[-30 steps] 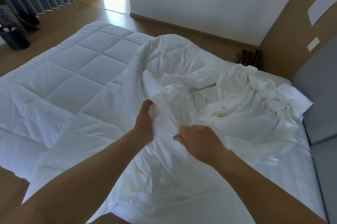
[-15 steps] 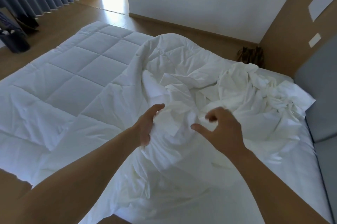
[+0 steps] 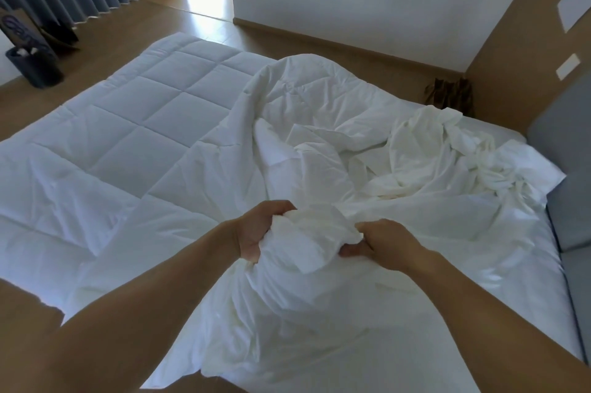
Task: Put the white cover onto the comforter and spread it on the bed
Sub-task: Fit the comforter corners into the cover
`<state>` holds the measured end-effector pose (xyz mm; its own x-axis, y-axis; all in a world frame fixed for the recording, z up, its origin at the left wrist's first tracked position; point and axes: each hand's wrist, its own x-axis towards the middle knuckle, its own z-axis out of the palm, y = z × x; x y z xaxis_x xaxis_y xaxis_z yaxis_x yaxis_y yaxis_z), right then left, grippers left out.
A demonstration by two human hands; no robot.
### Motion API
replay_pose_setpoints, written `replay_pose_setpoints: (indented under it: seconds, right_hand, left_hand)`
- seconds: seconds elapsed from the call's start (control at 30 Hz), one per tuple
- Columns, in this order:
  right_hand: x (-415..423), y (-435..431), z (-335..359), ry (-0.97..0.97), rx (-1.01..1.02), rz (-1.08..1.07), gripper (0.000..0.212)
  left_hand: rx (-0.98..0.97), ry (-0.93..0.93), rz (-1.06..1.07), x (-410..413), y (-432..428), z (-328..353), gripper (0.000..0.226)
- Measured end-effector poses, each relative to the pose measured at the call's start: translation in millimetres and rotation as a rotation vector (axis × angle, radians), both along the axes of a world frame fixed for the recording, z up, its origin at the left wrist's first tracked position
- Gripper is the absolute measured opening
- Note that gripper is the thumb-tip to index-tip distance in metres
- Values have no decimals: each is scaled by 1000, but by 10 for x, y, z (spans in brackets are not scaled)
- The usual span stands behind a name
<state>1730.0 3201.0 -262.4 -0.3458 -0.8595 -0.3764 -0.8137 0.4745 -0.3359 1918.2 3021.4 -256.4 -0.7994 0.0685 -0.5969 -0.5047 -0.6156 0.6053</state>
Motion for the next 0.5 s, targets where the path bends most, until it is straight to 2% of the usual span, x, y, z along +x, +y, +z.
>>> replay_pose_setpoints:
  seconds: [0.03, 0.07, 0.17, 0.2, 0.27, 0.33, 0.4, 0.5]
  right_hand:
    - [-12, 6, 5, -5, 56, 14, 91]
    - [-16, 4, 4, 11, 94, 33, 90]
    - [-10, -64, 108, 70, 45, 6, 59]
    - [-21, -80, 179, 26, -24, -41, 62]
    - [-20, -62, 322, -65, -318, -55, 90]
    - [82, -20, 430, -95, -570, 55, 95]
    - [252, -47, 430, -116, -551, 155, 90]
    - [386, -163, 366, -262, -378, 84, 87]
  left_hand:
    - [-11, -36, 1, -9, 11, -26, 59]
    - [-36, -58, 0, -20, 2, -67, 62]
    - [-77, -99, 95, -35, -40, -121, 45]
    - [-66, -104, 146, -35, -64, -141, 40]
    - [-60, -103, 219, -45, -68, -144, 35]
    - [-80, -103, 249, -69, -8, -107, 34]
    - [-91, -103, 275, -87, 87, -53, 34]
    - [-97, -115, 250, -81, 191, -57, 30]
